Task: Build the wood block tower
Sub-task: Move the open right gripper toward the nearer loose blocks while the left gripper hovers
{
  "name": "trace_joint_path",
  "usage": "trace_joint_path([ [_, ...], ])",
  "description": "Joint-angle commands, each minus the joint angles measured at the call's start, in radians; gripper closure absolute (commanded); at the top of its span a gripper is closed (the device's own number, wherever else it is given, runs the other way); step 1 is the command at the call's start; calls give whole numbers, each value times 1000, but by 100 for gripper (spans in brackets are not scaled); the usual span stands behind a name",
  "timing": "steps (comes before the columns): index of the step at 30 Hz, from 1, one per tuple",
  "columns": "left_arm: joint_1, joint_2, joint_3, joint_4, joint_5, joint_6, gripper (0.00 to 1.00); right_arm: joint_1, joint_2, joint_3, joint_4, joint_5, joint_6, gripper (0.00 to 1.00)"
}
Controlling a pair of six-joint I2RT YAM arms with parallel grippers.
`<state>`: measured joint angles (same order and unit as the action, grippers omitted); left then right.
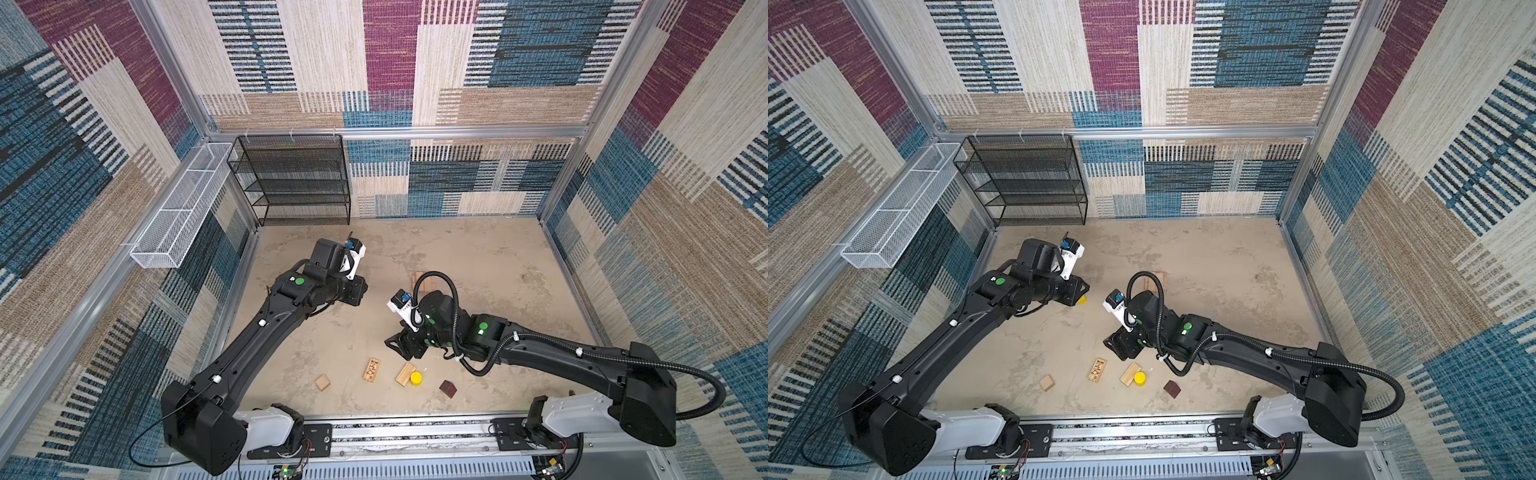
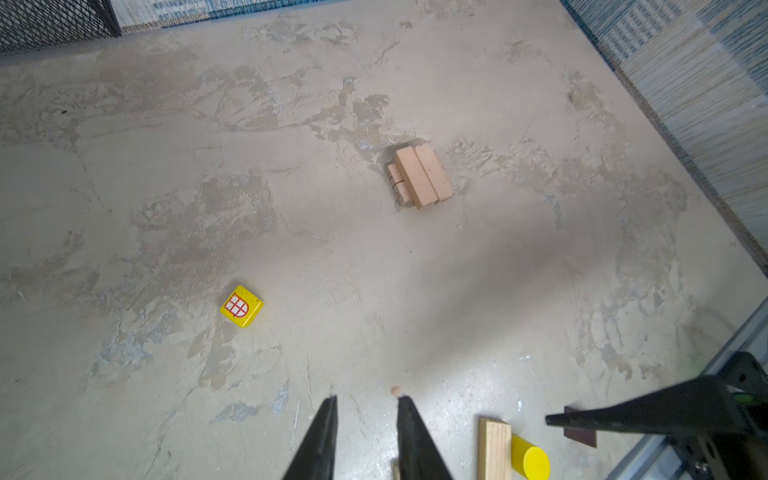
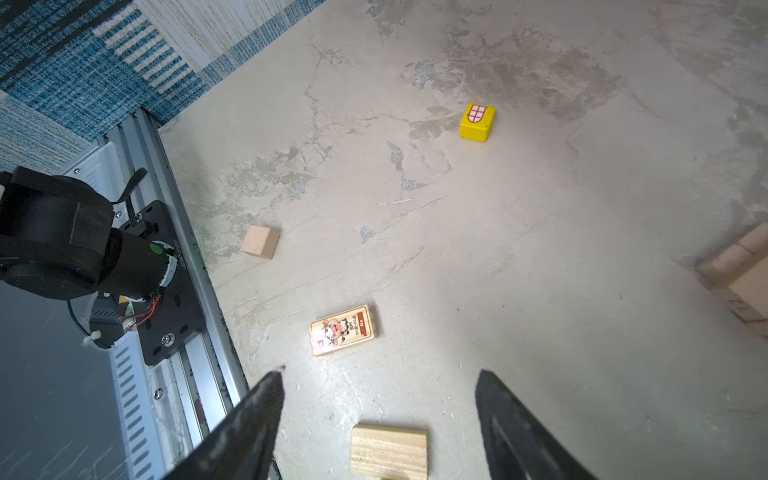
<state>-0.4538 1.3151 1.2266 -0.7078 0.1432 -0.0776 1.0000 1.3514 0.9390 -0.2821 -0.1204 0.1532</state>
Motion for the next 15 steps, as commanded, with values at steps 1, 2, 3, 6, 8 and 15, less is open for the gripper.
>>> trace_joint_path([
  [1,-1,27,-7,-43,-61,47,70,6,29,-2,64,3,-10,25],
  [2,1,36,-13,-38,-77,50,70,9,41,-5,71,2,-19,25],
  [3,2,46,-16,-30,-83,48,70,10,53,-7,76,3,-25,25],
  [6,24,77,5,-38,-49,15,70,22,93,-5,68,10,-32,26],
  [8,39,89,2,-28,-19,7,70,32,102,-12,71,7,-27,27],
  [15,68,98,-12,-44,-62,4,66,49,103,-47,92,-16,-25,27],
])
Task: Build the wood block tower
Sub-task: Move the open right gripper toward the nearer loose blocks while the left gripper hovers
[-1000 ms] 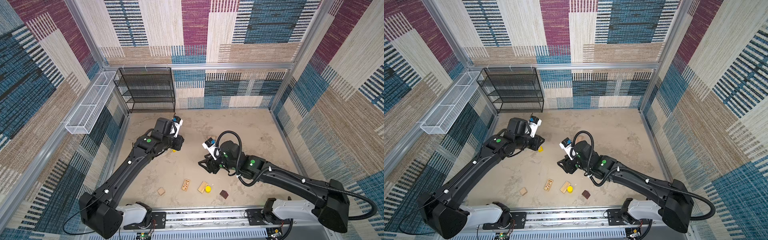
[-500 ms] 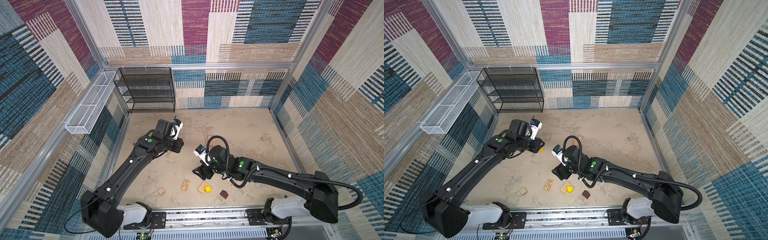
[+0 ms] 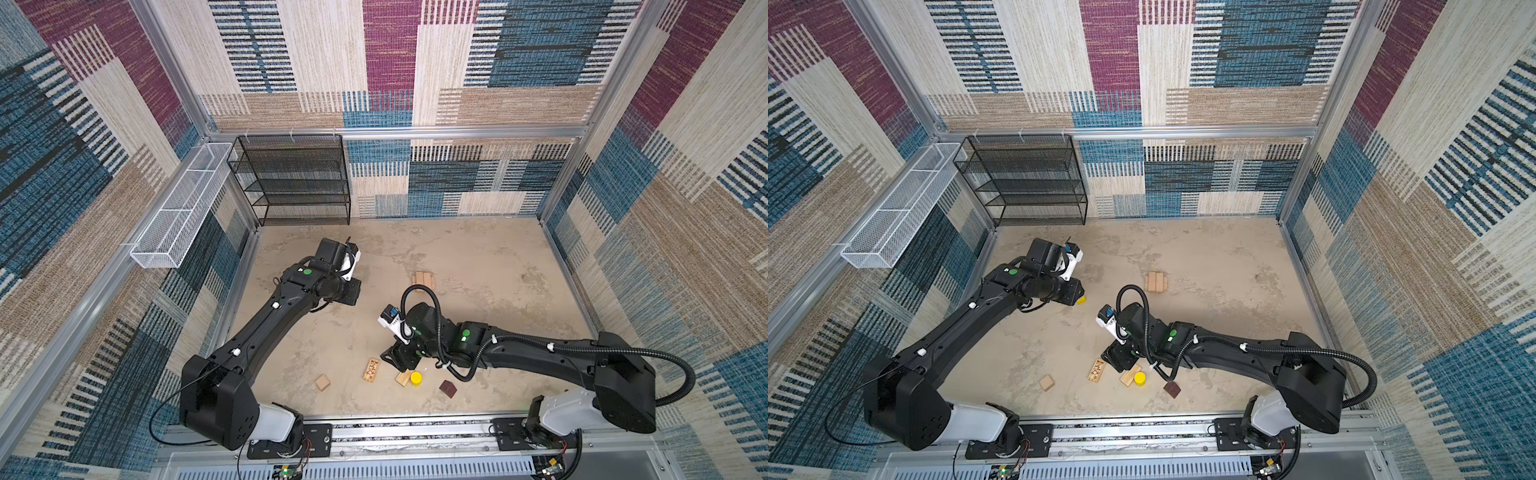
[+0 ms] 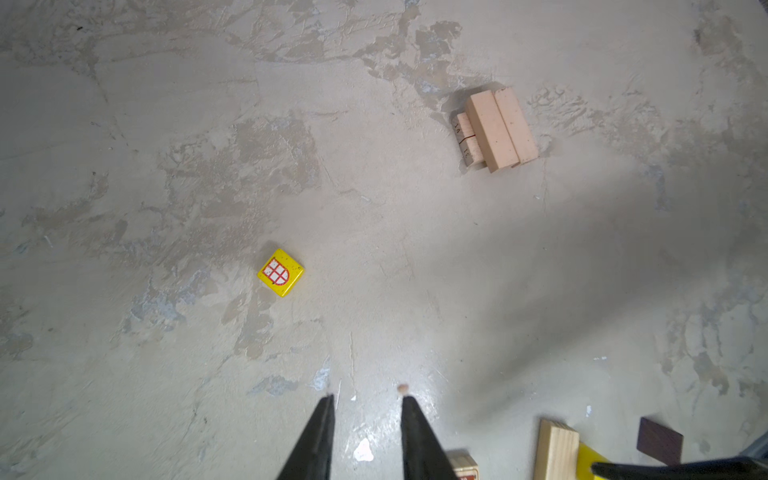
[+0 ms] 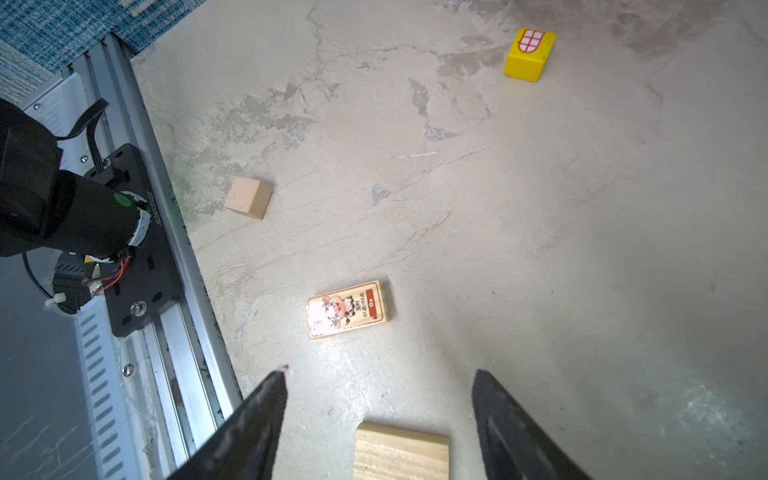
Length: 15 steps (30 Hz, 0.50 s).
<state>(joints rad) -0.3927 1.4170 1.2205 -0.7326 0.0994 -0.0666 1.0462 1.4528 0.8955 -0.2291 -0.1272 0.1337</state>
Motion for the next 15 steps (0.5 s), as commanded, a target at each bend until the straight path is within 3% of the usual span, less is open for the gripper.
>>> trace_joint_path([
  [1,11,-4,-13,-14,-22,-9,65,3,1,-7,42,-9,-4,27],
  [15,89,83,12,-3,67,-54,60,32,20,-40,80,-58,29,26],
])
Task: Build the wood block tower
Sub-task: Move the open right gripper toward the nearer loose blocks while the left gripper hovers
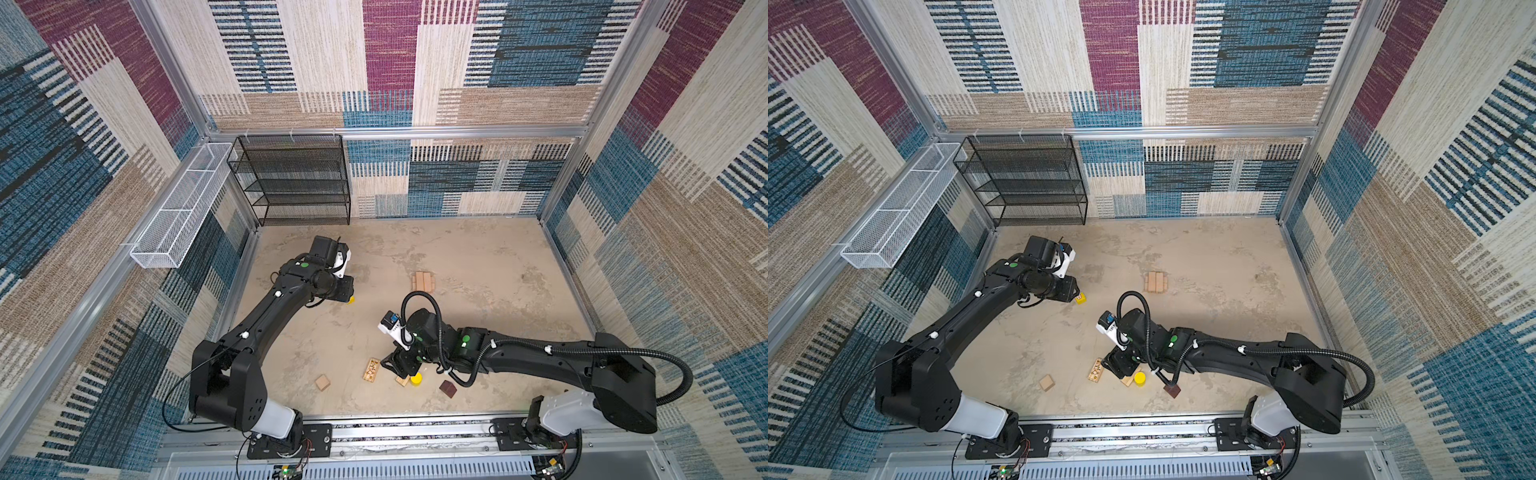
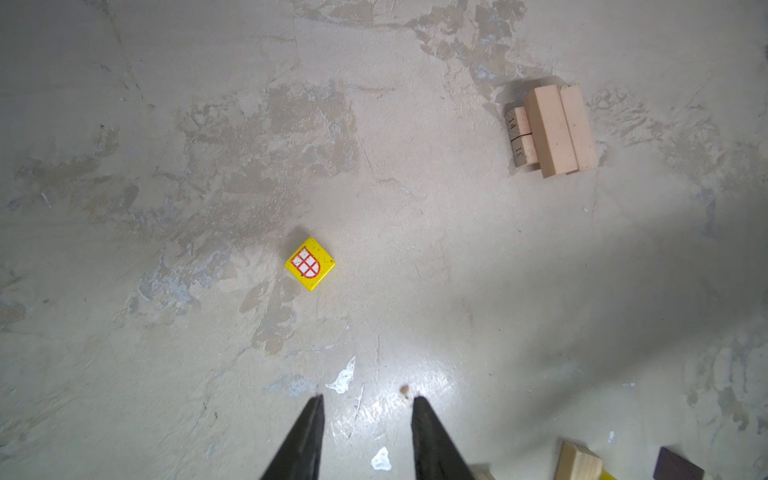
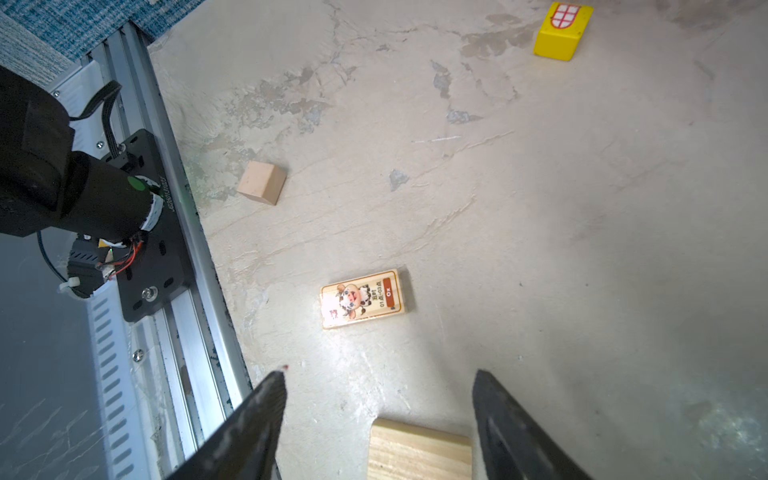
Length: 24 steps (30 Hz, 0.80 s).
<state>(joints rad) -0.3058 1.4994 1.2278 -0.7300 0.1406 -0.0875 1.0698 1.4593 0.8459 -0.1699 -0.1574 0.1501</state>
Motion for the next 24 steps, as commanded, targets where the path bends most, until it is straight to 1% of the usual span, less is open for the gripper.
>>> trace_joint_path([
  [1,2,-3,0,-6,25,-35,60,14,21,15,18,-33,12,26],
  [5,2,-19,-7,-6,-15,-21,59,46,55,30,32,-35,26,25],
  [8,5,-38,-12,-6,-35,-12,56,74,91,53,37,-16,38,25],
  [14,17,-57,-14,-17,-31,-8,55,121,170,127,-1,61,63,26],
  [19,45,-73,-9,-25,-11,-17,55,127,200,177,-52,148,92,26],
  [24,59,-93,-23,-24,24,-28,56,127,233,224,-110,172,101,25],
])
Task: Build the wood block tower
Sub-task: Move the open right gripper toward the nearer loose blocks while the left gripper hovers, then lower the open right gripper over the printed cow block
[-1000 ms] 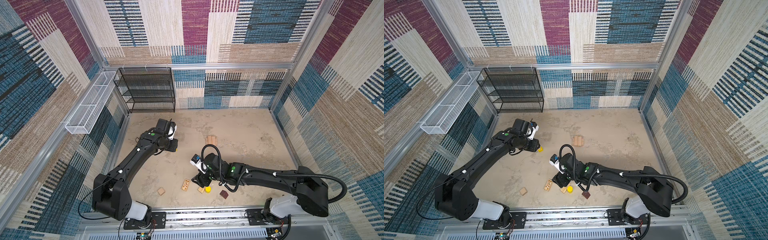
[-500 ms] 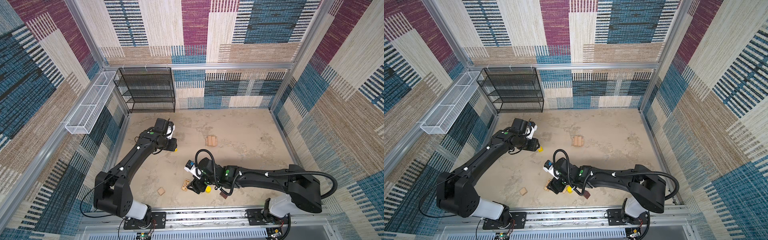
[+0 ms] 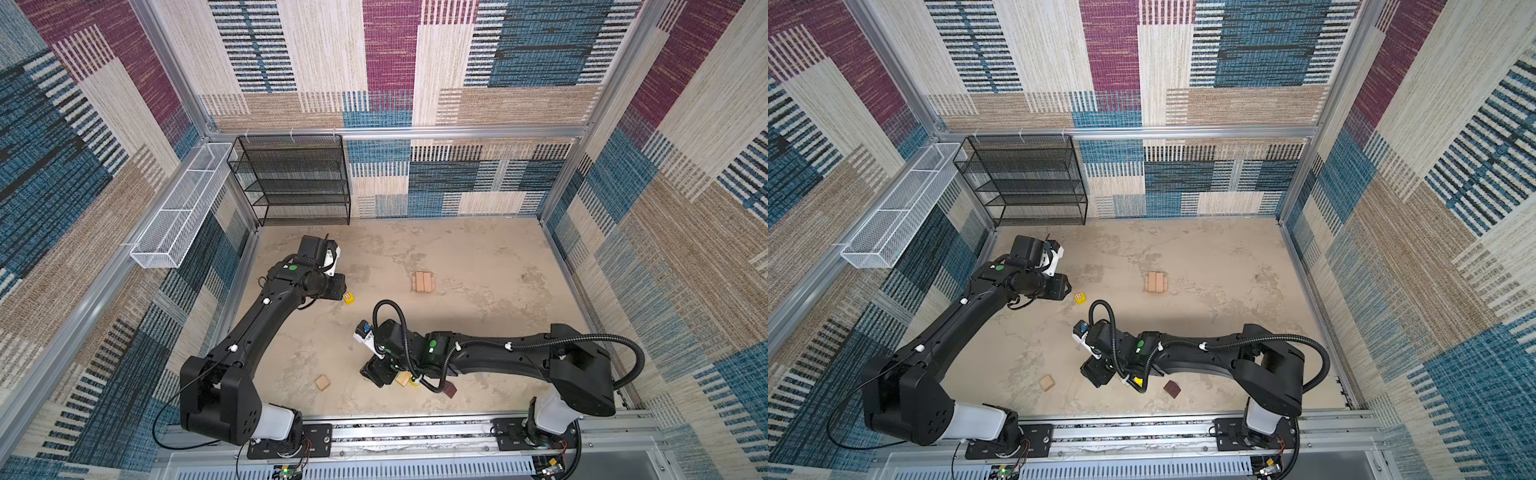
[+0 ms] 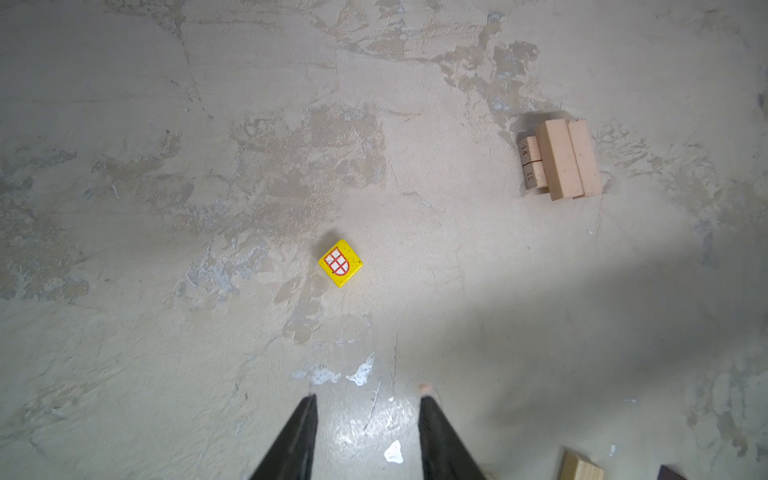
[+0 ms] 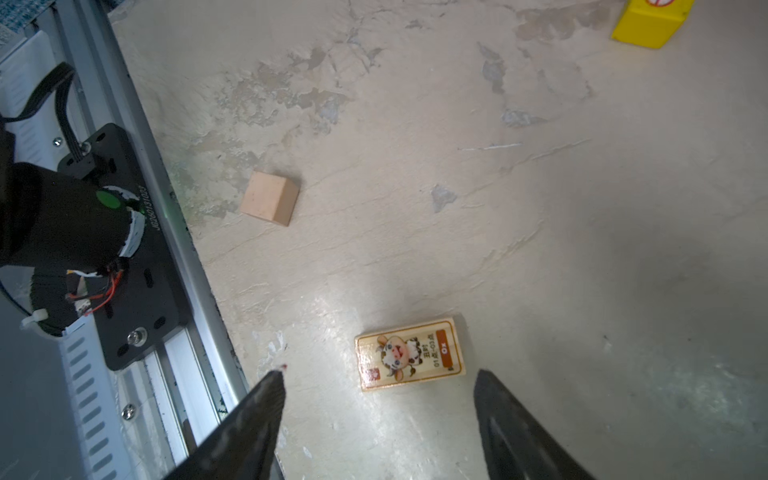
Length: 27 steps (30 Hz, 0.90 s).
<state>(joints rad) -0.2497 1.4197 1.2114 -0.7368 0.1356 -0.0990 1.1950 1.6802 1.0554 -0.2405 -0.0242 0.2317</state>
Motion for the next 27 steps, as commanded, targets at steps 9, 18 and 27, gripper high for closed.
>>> trace_joint_path([
  [9,3,-34,-12,-18,55,-9,55,2,29,59,-101,64,37,24],
  [18,3,-14,-24,-3,98,-32,56,2,71,110,-134,64,21,24],
  [27,3,11,-26,-4,111,-45,56,3,50,103,-151,60,29,24],
])
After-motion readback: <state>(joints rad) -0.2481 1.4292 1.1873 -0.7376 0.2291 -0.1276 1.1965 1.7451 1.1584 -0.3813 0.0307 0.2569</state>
